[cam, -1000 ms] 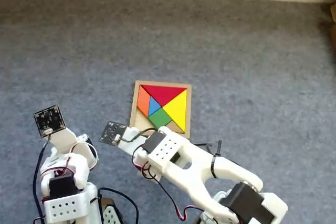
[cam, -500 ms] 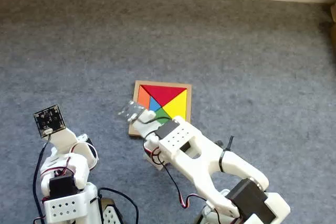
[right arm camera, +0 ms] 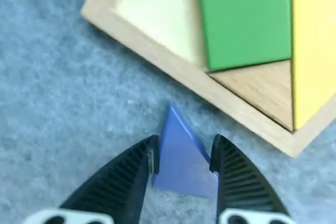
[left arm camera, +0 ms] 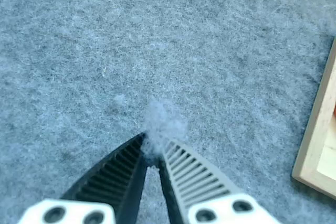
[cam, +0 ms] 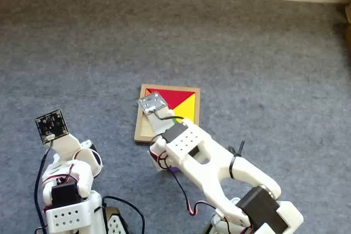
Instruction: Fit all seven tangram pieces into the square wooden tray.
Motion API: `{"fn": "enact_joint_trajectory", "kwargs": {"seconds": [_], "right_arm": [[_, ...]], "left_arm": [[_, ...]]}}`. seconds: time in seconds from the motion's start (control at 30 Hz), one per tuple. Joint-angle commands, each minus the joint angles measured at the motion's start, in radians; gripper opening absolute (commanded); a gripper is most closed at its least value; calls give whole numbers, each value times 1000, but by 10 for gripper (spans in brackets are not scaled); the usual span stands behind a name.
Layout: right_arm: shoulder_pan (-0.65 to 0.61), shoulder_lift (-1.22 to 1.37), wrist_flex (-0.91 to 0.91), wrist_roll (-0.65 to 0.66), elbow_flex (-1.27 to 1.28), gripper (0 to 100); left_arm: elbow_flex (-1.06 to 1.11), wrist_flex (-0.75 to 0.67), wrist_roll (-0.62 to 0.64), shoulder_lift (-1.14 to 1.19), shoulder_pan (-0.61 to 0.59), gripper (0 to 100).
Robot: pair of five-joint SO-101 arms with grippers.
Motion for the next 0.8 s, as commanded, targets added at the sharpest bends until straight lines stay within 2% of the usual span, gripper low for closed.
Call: {"fn": "enact_joint_trajectory", "kwargs": {"seconds": [0.0,0.07,0.2,0.27,0.43,0.77], "right_arm": [[10,-19,82,103,-108,161],[15,-19,107,133,-134,183],[-10,-18,113,155,-134,305],[-33,-12,113,199,-107,334],[-79,-10,107,338,-44,317],[-77,-7,107,385,-2,293]], "left_arm": [[21,-8,8,-24,-13,6],[21,-8,8,-24,-13,6],[21,-8,8,-24,-13,6],[21,-8,8,-24,-13,6],[21,-8,8,-24,-13,6],[21,-8,8,-24,-13,6]]}}
